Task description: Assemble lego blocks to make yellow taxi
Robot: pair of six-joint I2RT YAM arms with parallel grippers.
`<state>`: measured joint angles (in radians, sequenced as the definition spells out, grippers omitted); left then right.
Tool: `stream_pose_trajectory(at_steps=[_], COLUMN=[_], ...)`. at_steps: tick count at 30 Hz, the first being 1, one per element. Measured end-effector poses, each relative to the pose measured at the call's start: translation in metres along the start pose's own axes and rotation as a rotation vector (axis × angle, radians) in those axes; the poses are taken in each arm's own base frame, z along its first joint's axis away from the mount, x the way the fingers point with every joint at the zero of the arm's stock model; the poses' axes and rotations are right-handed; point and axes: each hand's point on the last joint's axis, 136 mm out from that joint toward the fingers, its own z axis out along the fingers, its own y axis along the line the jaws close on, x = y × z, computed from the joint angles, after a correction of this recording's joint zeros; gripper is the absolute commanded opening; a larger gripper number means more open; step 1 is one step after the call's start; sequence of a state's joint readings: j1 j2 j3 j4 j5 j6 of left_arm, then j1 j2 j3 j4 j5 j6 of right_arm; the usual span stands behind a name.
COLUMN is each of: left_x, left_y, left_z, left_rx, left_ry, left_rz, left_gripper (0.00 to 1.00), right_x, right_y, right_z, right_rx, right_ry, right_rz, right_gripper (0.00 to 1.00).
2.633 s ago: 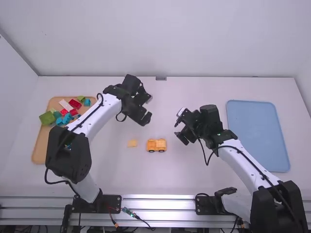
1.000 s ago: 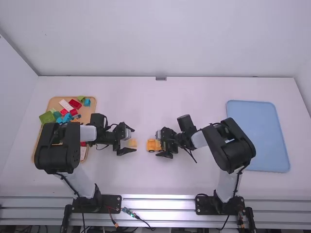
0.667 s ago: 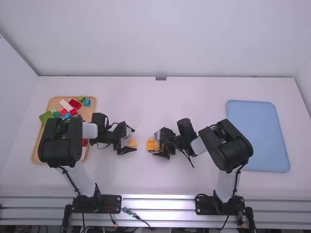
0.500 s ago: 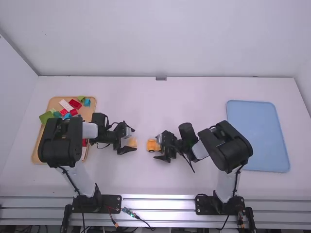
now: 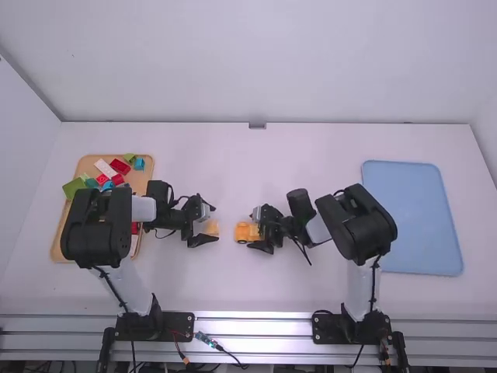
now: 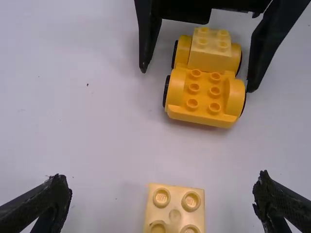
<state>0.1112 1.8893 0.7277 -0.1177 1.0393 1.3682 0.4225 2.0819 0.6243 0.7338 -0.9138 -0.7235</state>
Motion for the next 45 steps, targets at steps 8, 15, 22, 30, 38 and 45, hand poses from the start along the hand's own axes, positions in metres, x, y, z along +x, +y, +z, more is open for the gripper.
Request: stream_pose_trajectory(at_steps=[8, 15, 22, 30, 38, 45], left_x=[0.000, 0.010, 0.012, 0.012, 0.017, 0.021], left_y=[0.000, -0.011, -0.012, 0.000, -0.005, -0.005], left_z=[0.000, 0.000, -0.001, 0.000, 0.005, 0.005], left_rx=[0.000, 0.030, 0.035, -0.004, 0.018, 0.017], left_ry=[0.001, 0.052, 0.063, 0.067, 0.080, 0.100], left_rz=[0.000, -0.024, 0.010, 0.060, 0.019, 0.010], left_gripper=[0.95, 0.71, 0.74, 0.72, 0.66, 0.44], right_x=[0.001, 0.001, 0.001, 0.001, 0.001, 0.001], right_y=[0.006, 0.007, 0.007, 0.007, 0.007, 0.007], right_z=[-0.001, -0.001, -0.001, -0.001, -0.001, -0.001], right_rx=[0.001, -0.005, -0.004, -0.004, -0.004, -0.005], right_ry=[-0.021, -0.023, -0.023, -0.024, -0.024, -0.023], right_rz=[0.002, 0.017, 0.014, 0.016, 0.017, 0.016], right_gripper=[0.67, 0.48, 0.48, 0.48, 0.48, 0.52])
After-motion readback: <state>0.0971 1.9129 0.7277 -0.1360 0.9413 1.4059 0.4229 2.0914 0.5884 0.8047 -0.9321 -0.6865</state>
